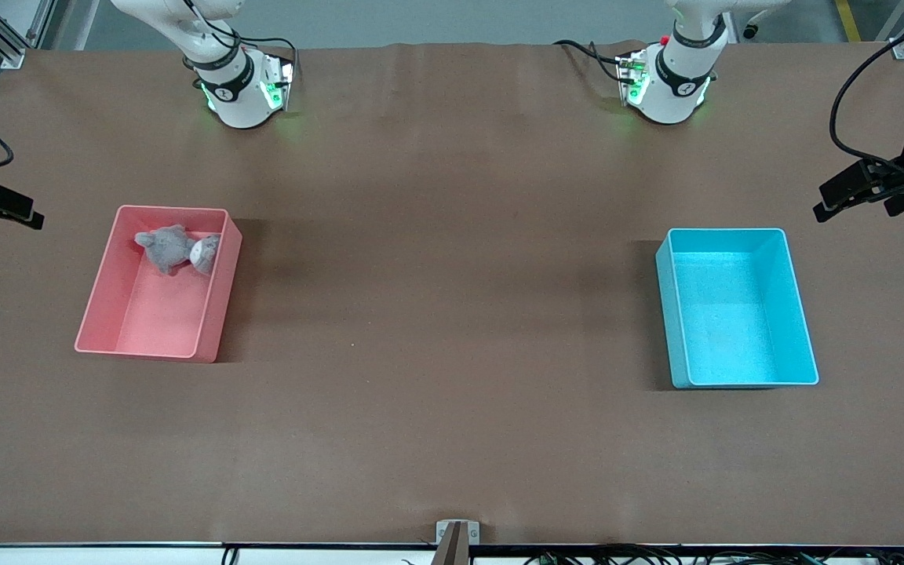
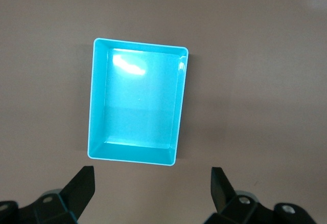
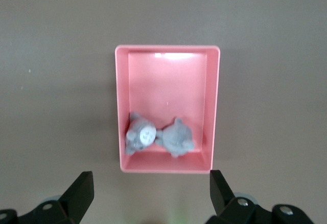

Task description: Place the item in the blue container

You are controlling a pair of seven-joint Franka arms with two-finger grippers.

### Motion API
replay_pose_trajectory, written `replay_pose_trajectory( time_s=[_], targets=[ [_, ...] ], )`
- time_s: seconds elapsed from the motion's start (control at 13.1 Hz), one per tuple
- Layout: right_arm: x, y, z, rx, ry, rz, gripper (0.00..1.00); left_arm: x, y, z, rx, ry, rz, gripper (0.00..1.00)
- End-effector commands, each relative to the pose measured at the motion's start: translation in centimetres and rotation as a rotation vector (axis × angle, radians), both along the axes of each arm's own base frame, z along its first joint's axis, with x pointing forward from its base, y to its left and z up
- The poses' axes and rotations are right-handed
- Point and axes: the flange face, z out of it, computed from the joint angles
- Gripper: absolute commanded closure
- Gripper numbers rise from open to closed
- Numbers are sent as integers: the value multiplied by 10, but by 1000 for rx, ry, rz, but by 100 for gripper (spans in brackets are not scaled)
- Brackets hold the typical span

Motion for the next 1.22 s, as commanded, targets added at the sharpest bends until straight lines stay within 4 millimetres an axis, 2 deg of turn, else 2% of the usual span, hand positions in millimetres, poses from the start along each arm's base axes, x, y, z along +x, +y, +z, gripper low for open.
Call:
replay_pose_trajectory(
  time_s=[0.0, 0.38, 0.46, 0.68, 0.84, 0.99, 1.14],
  targets=[
    [-6, 4, 27, 5, 0, -15, 0, 1, 2, 5, 4, -26, -4, 0],
    [-4, 3, 27, 16, -17, -20, 0, 0, -1, 7, 5, -30, -10, 0],
    [0, -1, 16, 17, -23, -28, 0, 0, -1, 6, 7, -28, -10, 0],
    [7, -16, -54, 16, -23, -47, 0, 1, -3, 5, 8, -27, -12, 0],
    [1, -26, -100, 17, -25, -62, 0, 1, -1, 5, 7, -27, -10, 0],
    [-8, -30, -134, 18, -31, -45, 0, 1, -2, 5, 10, -27, -13, 0],
    [-26, -37, -166, 17, -61, -36, 0, 0, -2, 7, 10, -30, -13, 0]
  ],
)
